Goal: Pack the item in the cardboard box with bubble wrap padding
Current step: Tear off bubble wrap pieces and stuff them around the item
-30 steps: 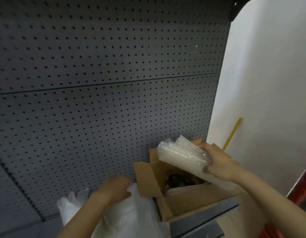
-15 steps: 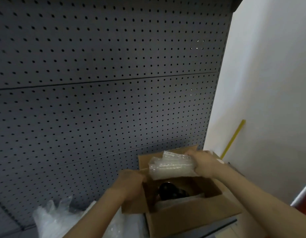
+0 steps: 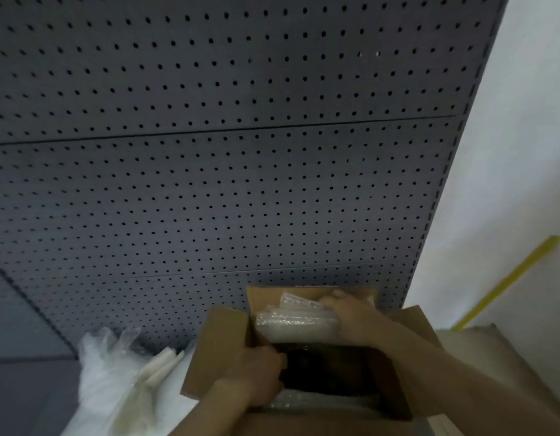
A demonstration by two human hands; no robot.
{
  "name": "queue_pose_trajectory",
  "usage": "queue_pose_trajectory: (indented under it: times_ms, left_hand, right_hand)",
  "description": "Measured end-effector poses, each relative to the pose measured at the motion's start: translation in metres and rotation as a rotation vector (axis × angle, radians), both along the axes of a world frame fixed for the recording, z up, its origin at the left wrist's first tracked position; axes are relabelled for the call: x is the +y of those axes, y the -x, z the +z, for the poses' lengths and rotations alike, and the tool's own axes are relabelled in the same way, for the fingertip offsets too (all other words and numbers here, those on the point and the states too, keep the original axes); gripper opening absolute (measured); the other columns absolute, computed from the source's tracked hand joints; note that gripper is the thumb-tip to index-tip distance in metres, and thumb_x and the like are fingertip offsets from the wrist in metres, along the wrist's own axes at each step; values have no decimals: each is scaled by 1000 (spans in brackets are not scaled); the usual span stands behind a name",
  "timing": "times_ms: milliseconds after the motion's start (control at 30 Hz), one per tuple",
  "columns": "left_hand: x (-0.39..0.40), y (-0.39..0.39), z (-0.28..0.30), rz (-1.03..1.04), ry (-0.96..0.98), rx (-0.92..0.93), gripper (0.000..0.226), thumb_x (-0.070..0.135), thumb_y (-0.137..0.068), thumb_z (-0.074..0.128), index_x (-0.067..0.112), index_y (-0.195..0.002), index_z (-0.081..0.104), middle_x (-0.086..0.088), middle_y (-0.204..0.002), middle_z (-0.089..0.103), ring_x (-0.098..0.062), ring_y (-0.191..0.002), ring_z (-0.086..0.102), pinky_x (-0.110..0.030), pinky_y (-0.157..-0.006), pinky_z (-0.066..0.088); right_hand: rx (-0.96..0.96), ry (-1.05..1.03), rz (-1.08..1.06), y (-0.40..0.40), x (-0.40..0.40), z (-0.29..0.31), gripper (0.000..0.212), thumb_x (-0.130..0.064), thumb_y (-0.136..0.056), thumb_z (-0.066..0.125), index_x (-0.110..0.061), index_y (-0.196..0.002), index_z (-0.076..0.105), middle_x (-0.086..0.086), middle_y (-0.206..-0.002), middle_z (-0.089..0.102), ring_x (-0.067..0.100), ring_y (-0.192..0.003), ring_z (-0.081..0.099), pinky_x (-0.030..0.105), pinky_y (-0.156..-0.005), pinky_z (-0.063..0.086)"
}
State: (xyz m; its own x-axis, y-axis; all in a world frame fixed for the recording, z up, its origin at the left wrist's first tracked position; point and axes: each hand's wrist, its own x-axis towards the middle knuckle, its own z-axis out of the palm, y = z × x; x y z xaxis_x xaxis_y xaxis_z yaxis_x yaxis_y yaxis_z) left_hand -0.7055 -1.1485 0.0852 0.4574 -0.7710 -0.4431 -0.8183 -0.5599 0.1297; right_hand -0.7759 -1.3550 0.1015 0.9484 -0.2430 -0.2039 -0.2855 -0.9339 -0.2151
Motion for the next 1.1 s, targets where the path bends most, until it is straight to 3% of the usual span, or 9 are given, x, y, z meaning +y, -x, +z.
queue_pose_trajectory:
  times_ms: [167,300,367,467,633,833,967,1100]
  left_hand:
    - [-27,15,-26,44,-80,0,49,33,-97,47,16,-143,40,-15,-146,38,-33,-129,41,-42,-105,37]
    - [-37,10,-48,70,-168,-1,61,37,-98,43,15,-152,22,-18,-160,6,-40,-142,20,-47,-114,27]
    - [-38,8,-54,89,-172,25,60,35,-99,42,16,-153,21,-20,-161,1,-40,-144,16,-48,-116,25]
    - [-38,7,-54,117,-126,87,54,32,-100,42,17,-150,30,-20,-156,20,-38,-135,34,-44,-110,34]
    - [-40,11,-53,198,-70,198,36,17,-98,43,7,-131,55,-17,-137,51,-30,-119,54,-36,-102,45]
    - [-41,22,-51,211,-100,252,33,7,-94,46,-1,-124,57,-19,-131,55,-31,-117,57,-33,-97,47]
    - [-41,18,-49,157,-149,245,33,10,-93,47,-2,-121,60,-21,-132,52,-33,-115,57,-34,-96,47]
    - [-40,8,-43,72,-150,133,34,22,-96,45,5,-120,62,-17,-126,59,-32,-112,59,-39,-95,50]
  right_hand:
    - [-87,11,10,-6,-1,-20,67,-26,-84,60,-37,-142,28,-6,-142,48,27,-124,49,46,-103,37]
    - [-153,68,42,-9,5,-37,68,-22,-82,63,-40,-136,27,-6,-136,53,23,-121,52,44,-97,38]
    - [-146,90,40,-10,7,-44,71,-13,-84,59,-39,-140,25,-4,-137,51,24,-124,49,44,-97,38]
    - [-146,151,50,-12,9,-50,73,-9,-87,54,-37,-145,21,-2,-139,49,26,-127,46,45,-98,39]
    - [-126,154,109,-16,11,-40,57,-6,-90,49,-25,-142,37,-1,-140,46,21,-129,42,32,-97,33]
    - [-21,195,26,-31,22,-46,50,-12,-88,52,-27,-135,45,0,-131,47,24,-120,47,41,-87,44]
    - [122,187,87,-41,31,-67,46,-2,-88,50,-16,-132,53,5,-135,48,26,-124,46,40,-97,45]
    - [152,182,92,-47,22,-71,36,-10,-90,54,-17,-125,60,4,-130,54,25,-122,48,38,-99,41]
